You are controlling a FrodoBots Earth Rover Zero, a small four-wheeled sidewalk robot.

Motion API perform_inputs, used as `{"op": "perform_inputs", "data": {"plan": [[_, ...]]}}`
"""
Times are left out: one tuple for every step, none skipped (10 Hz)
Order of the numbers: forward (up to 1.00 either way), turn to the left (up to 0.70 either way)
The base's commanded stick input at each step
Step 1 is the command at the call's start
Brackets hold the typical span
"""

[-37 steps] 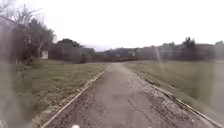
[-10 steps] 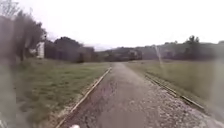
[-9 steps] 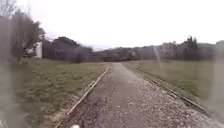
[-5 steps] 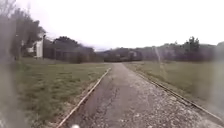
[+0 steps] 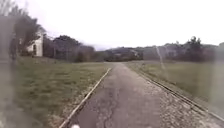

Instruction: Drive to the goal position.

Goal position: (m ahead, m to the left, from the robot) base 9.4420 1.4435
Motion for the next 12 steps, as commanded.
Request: {"op": "perform_inputs", "data": {"plan": [[0.7,-0.34],[0.7,-0.31],[0.7,-0.24],[0.7,-0.07],[0.7,0.0],[0.7,0.0],[0.7,0.0],[0.7,0.0],[0.7,0.0],[0.7,0.0],[0.7,0.0],[0.7,0.0]]}}
